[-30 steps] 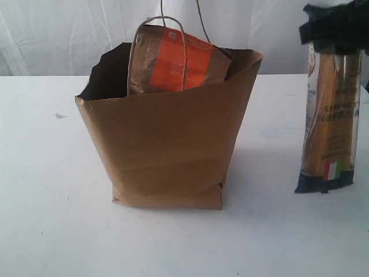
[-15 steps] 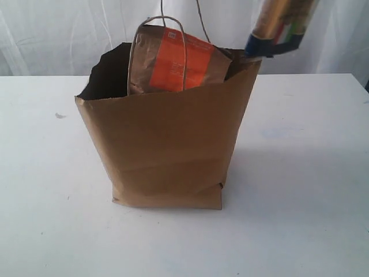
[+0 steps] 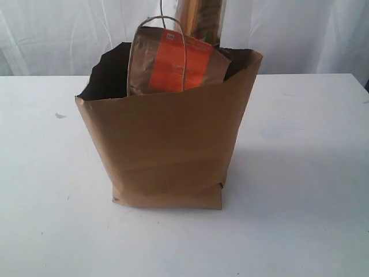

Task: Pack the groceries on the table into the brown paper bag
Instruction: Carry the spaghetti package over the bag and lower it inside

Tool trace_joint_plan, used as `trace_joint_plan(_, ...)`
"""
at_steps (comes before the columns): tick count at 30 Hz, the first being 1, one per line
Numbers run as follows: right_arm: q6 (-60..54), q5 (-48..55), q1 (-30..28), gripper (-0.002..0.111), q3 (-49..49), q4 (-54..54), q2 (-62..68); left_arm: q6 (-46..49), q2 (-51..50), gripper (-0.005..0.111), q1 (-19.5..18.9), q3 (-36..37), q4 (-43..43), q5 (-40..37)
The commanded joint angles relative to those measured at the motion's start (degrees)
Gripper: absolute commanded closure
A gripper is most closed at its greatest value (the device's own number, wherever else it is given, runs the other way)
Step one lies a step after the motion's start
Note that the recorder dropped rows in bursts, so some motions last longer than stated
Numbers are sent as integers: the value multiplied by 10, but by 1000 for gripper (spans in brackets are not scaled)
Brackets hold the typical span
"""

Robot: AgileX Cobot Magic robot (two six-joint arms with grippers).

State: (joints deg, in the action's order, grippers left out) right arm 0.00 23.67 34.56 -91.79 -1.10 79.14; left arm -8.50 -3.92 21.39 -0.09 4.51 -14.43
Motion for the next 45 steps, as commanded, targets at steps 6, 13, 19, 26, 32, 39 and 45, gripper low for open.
trace_joint_plan(6,34,-47,32,108,-8,0,34,-1,5,107,-3,1,-1,-2)
trace_joint_plan(13,34,-55,32,108,-8,0,61,-1,5,107,-3,1,-1,-2)
trace_joint_plan(19,25,-108,32,108,-8,-3,81,-1,5,107,-3,1,-1,-2)
trace_joint_plan(26,11,-131,32,108,-8,-12,115,-1,5,107,-3,1,-1,-2)
trace_joint_plan(32,11,-131,32,108,-8,-12,156,-1,5,107,-3,1,-1,-2)
trace_joint_plan(39,11,-114,32,108,-8,-12,187,-1,5,107,-3,1,-1,-2)
trace_joint_plan(45,0,-149,42,108,-8,-12,189,-1,5,107,-3,1,-1,-2)
